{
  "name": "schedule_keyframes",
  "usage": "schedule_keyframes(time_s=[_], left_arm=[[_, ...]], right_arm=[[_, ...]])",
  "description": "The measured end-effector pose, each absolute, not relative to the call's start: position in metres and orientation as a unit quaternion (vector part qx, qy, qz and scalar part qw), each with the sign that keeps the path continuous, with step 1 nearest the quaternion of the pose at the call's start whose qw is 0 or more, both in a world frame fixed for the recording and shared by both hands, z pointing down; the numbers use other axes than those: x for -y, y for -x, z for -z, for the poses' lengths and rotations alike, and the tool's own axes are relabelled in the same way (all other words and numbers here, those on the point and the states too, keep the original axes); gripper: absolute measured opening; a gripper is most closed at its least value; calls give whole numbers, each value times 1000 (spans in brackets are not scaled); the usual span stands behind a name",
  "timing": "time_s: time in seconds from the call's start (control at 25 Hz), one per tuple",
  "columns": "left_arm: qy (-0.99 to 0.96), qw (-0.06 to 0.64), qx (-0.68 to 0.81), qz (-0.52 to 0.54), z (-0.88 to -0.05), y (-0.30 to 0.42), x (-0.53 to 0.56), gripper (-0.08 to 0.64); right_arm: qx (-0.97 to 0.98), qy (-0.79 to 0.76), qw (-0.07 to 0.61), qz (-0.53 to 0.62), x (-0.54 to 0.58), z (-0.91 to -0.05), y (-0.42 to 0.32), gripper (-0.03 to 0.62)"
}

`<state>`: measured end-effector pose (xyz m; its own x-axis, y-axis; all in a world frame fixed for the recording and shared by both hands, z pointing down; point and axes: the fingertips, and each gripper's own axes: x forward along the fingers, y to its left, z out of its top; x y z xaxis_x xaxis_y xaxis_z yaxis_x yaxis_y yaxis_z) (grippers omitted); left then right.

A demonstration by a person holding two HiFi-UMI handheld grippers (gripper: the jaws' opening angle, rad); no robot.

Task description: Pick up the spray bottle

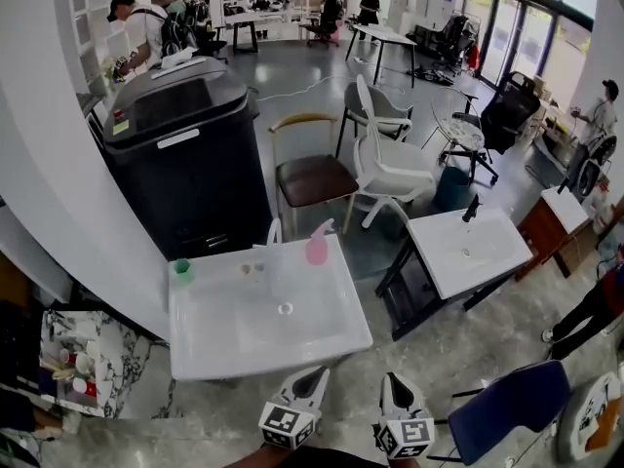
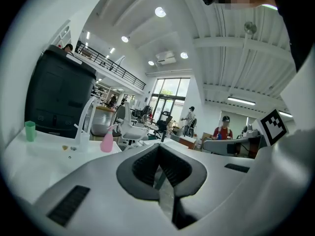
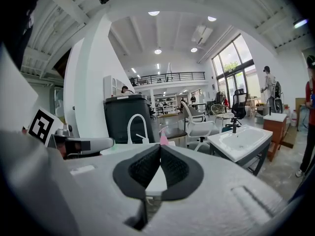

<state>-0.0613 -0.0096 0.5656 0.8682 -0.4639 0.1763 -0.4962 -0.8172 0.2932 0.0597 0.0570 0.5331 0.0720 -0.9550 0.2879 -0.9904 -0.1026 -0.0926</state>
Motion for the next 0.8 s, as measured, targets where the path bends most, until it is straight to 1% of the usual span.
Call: schedule_keyframes(time_s=[0.36,0.64,0.8], left_arm=[[-954,161,247,-48,-571,54,67,15],[-947,173,268,-50,-576,56,95,15],[-941,172,286,-50,-581,39,119,15]], right_arm=[[664,-731,69,-144,-7,-544,-66,-2],[669,-727,63,-140,31,-547,-88,-2],[680,-715,56,-149,62,-558,-107,-2]])
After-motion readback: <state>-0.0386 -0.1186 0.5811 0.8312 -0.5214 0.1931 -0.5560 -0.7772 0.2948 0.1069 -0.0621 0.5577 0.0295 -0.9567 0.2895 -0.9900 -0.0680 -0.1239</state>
